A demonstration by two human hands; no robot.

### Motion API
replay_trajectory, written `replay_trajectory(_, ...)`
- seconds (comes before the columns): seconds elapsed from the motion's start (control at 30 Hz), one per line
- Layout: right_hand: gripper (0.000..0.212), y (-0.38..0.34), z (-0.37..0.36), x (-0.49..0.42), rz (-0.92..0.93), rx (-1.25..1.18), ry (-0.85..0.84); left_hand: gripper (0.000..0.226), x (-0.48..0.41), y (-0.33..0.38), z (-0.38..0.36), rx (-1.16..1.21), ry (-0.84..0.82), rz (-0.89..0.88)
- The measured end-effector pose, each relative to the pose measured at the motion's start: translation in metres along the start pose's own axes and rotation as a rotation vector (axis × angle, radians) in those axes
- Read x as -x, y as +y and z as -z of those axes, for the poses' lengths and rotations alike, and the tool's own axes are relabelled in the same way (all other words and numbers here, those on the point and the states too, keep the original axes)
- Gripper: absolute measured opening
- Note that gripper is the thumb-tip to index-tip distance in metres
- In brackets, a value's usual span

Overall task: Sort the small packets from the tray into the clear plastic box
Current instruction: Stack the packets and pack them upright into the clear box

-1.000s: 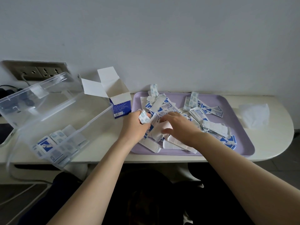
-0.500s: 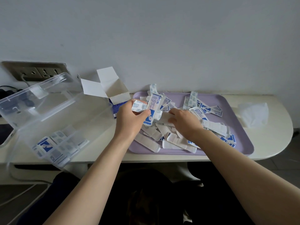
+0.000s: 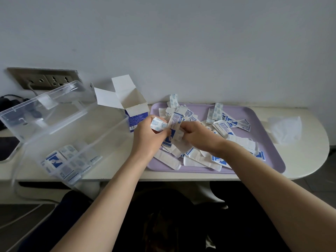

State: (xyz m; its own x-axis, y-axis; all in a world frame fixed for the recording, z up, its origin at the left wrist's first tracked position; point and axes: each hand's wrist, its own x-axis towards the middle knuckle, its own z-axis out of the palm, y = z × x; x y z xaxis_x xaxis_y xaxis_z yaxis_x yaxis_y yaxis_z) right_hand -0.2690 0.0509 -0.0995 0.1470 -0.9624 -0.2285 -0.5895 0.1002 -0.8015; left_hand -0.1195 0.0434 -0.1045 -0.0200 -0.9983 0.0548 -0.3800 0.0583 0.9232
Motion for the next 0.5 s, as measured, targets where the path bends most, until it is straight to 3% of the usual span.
replay_trajectory(0.13, 0.013, 0.0, 0.002, 0.005, -0.002, -0.086, -0.092, 0.021, 0.0, -0.003, -0.002, -0.01, 0.003, -0.009)
replay_trajectory(0.23, 0.001, -0.002, -0.003, 0.006, 0.05, -0.064, -0.021, 0.025, 0.0, -0.005, -0.006, -0.048, 0.012, -0.027)
replay_trajectory(0.33, 0.024, -0.001, -0.007, 0.005, 0.136, 0.204, 0.172, 0.027, 0.003, -0.007, -0.007, -0.127, 0.019, -0.113)
replay_trajectory(0.4, 0.024, -0.001, -0.01, 0.006, 0.202, 0.388, 0.229, 0.035, 0.003, -0.01, -0.007, -0.325, 0.026, -0.235)
replay_trajectory(0.47, 0.006, 0.0, -0.015, 0.007, 0.255, 0.562, 0.252, 0.037, 0.003, -0.015, -0.007, -0.598, 0.005, -0.327)
replay_trajectory(0.5, 0.014, 0.002, -0.019, 0.006, 0.279, 0.625, 0.256, 0.032, 0.004, -0.017, -0.008, -0.715, -0.008, -0.355)
